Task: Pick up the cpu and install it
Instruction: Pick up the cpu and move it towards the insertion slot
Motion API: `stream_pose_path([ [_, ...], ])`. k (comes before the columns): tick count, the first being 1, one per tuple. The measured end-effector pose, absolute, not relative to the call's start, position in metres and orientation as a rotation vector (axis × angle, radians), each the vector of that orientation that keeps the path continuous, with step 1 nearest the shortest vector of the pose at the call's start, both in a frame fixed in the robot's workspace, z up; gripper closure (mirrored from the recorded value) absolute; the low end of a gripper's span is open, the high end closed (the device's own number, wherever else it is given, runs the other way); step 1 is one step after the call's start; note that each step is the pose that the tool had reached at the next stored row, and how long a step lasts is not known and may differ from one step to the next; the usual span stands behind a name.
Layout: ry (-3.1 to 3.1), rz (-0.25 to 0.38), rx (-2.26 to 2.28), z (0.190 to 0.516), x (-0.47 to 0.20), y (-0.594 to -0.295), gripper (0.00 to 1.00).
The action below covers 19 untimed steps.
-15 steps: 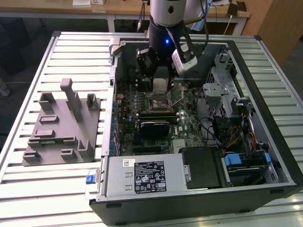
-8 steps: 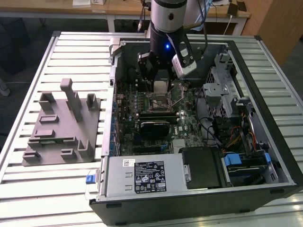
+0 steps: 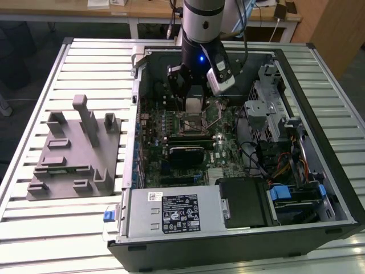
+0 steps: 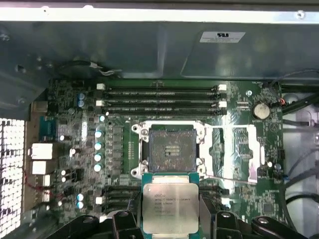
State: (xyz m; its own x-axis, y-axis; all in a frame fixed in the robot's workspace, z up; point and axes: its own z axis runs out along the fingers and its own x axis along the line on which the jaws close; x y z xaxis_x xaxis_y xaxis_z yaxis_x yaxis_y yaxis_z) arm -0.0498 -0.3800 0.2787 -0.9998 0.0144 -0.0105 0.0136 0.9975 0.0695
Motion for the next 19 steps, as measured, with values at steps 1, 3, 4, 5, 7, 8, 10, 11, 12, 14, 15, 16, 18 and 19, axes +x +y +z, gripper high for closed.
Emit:
stream_pose_path([
  [1, 3.129, 0.109, 0.022, 0.278, -0.050, -0.378, 0.46],
  [3, 3.129, 0.109, 0.022, 0.276, -0.049, -0.375, 0.46],
  [4, 3.129, 0.109, 0.022, 0.274, -0.049, -0.374, 0.46],
  [5, 3.129, 0.109, 0.022, 0.273, -0.049, -0.372, 0.46],
  [7, 3.129, 0.109, 0.022, 0.271, -0.049, -0.369, 0.46],
  [8, 3.129, 0.109, 0.022, 0.270, -0.049, -0.367, 0.46],
  [10, 3.129, 0.109, 0.022, 0.267, -0.049, -0.362, 0.46],
  [11, 3.129, 0.109, 0.022, 0.266, -0.049, -0.360, 0.46],
  [12, 3.129, 0.108, 0.021, 0.265, -0.049, -0.358, 0.46],
  [14, 3.129, 0.109, 0.019, 0.263, -0.049, -0.355, 0.46],
  [15, 3.129, 0.109, 0.016, 0.261, -0.049, -0.353, 0.46],
  [16, 3.129, 0.109, 0.014, 0.260, -0.049, -0.352, 0.46],
  [18, 3.129, 0.109, 0.011, 0.257, -0.049, -0.350, 0.46],
  [19, 3.129, 0.109, 0.010, 0.256, -0.049, -0.349, 0.46],
])
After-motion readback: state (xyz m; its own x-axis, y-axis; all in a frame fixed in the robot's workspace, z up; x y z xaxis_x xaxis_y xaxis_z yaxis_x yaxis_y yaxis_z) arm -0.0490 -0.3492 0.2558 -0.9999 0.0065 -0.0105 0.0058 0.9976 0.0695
